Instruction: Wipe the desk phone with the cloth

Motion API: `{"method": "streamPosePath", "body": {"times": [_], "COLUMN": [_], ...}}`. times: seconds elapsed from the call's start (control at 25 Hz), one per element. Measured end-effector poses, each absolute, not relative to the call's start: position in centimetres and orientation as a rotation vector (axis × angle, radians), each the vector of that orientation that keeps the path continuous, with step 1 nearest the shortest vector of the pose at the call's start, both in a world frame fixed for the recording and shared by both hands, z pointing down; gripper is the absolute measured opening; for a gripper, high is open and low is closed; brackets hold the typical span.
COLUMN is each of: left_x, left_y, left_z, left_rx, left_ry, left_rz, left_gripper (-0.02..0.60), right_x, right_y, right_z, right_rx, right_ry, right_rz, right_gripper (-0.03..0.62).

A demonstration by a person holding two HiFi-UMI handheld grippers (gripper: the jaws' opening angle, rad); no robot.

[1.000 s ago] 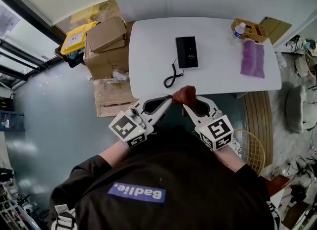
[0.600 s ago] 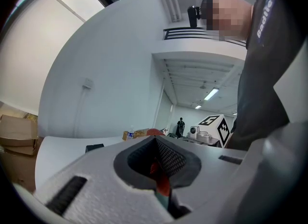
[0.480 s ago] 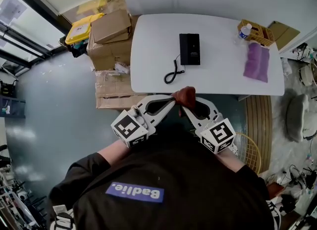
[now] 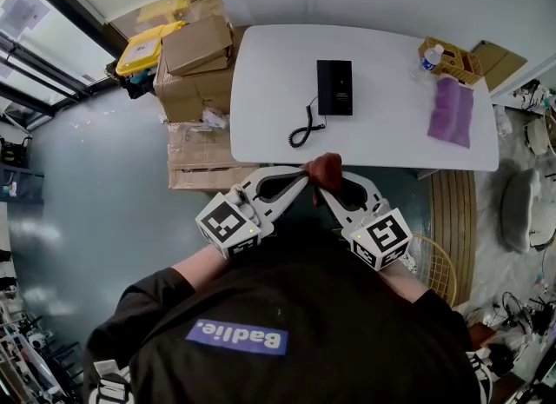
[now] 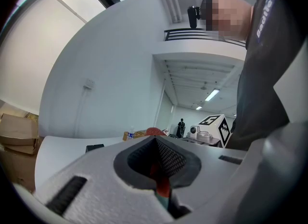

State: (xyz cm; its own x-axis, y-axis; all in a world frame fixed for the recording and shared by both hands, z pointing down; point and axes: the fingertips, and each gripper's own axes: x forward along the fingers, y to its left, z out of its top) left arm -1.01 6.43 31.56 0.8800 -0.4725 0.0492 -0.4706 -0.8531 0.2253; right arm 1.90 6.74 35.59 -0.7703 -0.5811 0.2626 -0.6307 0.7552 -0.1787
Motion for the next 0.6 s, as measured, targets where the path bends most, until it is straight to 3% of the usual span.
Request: {"method": "streamPosePath", "body": {"times": [0.6], "left_x": [-1.08], "left_y": [6.38], "left_z": [31.24], "left_rx": [2.822], "left_ry": [-0.704], "left_rz": [-0.014], "left_gripper": [0.009], "right_x": [1.74], "right_y": [6.83], "right_z": [35.73], "right_rx": [0.975], "right_ry": [-2.753], "right_rz": [0.385], "right_gripper": [0.089]}}
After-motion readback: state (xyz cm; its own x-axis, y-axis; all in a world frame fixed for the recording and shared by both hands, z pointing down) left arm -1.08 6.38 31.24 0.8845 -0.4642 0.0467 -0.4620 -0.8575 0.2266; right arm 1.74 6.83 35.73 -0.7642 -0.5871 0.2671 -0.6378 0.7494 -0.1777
